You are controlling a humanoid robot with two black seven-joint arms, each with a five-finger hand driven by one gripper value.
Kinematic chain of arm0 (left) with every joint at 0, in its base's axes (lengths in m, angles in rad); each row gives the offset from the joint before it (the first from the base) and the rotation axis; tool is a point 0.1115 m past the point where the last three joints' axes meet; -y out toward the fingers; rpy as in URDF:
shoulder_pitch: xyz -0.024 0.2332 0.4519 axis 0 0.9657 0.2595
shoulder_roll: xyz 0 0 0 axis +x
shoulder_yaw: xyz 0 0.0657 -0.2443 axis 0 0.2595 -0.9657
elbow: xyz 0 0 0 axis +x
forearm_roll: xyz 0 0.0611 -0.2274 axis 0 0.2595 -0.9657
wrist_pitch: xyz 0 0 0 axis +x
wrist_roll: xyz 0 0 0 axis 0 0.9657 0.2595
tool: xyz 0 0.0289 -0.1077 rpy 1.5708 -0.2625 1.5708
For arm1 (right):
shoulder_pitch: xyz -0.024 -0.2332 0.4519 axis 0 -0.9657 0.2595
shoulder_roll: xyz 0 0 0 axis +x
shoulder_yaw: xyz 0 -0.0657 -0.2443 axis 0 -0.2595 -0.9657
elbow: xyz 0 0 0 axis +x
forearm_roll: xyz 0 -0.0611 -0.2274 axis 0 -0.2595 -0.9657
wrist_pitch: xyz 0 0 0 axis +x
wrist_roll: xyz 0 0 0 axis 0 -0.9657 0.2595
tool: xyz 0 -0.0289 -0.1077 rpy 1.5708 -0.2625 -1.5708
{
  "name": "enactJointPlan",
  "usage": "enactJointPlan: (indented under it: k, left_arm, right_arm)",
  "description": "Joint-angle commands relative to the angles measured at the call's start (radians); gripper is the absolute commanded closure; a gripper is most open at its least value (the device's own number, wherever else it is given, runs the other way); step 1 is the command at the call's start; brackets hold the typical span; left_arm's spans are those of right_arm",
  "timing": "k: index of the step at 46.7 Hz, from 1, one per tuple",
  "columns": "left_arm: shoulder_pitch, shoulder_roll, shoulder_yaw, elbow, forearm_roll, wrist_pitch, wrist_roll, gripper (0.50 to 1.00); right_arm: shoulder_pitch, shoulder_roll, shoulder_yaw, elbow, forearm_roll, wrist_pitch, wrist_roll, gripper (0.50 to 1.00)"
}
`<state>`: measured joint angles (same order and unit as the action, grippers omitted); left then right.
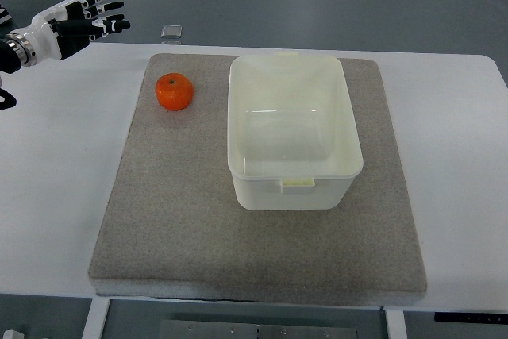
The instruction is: Put orange in box with left hand
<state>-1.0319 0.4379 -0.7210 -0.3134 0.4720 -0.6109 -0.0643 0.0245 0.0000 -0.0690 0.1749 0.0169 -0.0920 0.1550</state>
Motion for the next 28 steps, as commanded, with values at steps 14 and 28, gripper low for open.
enactJointPlan:
  k: [14,28]
  left_arm:
    - [-0.004,0.018,0.005,-0.026,0.053,0.000,-0.020,0.514]
    - [-0.004,0.042,0.015,-0.075,0.053,0.000,-0.023,0.516]
  right_arm:
    - [0.000,0.000,0.000,0.000,0.000,0.000,0.000,0.568]
    - [0.000,0.000,0.000,0.000,0.000,0.000,0.000,0.568]
